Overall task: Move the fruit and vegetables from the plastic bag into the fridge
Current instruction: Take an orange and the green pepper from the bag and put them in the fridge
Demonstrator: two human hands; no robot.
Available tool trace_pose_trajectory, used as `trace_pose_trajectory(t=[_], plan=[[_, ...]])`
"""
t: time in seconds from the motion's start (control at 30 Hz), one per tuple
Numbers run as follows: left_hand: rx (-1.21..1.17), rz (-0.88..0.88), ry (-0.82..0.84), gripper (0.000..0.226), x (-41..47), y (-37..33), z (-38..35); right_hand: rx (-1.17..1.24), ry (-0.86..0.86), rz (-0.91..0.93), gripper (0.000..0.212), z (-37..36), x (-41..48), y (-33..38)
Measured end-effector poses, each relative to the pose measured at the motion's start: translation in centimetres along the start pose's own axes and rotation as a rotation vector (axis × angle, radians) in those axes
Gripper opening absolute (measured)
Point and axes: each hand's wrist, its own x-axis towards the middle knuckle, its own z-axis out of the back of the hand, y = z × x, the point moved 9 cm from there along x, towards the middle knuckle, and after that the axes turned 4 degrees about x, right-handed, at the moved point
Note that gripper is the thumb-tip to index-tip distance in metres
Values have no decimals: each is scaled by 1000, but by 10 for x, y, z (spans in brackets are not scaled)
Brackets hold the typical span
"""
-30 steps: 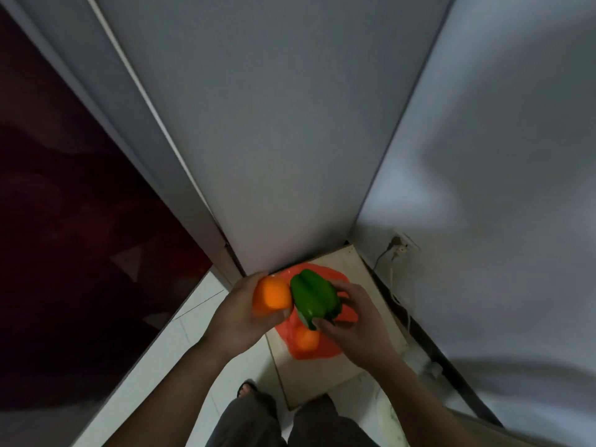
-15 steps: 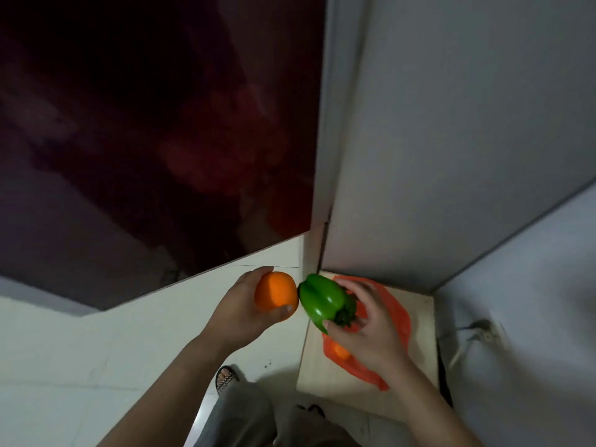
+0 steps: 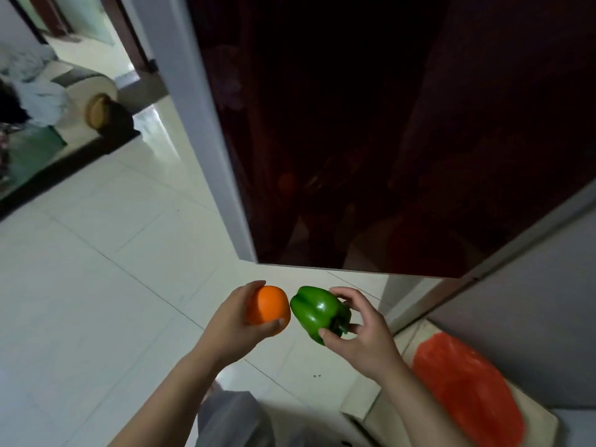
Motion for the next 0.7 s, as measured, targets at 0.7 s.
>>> trace_pose_trajectory(t=[0.7], plan=[[-55, 160, -247, 75, 67, 288, 329, 104, 356, -23, 53, -407, 191, 118]])
